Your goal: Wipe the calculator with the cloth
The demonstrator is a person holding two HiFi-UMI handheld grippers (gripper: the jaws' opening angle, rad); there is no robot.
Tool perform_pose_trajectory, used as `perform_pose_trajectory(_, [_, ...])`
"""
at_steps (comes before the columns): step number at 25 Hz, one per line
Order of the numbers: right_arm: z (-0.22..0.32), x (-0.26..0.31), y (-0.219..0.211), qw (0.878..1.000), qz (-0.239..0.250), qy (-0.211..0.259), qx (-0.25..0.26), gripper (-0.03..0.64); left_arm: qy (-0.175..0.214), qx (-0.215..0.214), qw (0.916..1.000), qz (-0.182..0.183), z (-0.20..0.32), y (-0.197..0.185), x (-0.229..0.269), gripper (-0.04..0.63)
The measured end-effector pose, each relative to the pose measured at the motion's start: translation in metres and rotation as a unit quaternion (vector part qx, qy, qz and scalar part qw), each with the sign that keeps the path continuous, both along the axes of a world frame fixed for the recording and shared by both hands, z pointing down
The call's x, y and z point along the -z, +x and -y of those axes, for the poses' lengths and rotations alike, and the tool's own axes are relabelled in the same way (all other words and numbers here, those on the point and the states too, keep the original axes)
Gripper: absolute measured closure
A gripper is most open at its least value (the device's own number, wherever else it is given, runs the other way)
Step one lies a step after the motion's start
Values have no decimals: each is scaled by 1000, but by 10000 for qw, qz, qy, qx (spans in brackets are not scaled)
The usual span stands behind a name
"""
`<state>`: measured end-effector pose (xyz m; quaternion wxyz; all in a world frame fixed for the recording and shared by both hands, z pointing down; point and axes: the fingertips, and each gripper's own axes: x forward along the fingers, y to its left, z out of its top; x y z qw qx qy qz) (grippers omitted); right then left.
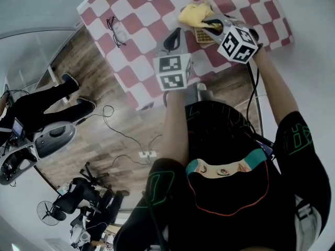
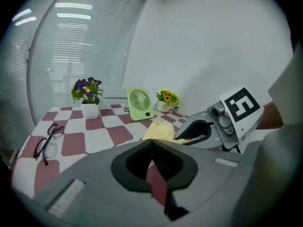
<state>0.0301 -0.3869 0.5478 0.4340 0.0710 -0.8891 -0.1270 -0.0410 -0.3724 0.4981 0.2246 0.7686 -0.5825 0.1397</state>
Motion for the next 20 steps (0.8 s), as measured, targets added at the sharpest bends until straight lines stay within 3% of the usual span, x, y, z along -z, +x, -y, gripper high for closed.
perform_pose_trajectory(20, [-62, -3, 13, 9994, -49, -331, 133, 551, 282, 172, 9993, -177, -33, 9, 15, 585])
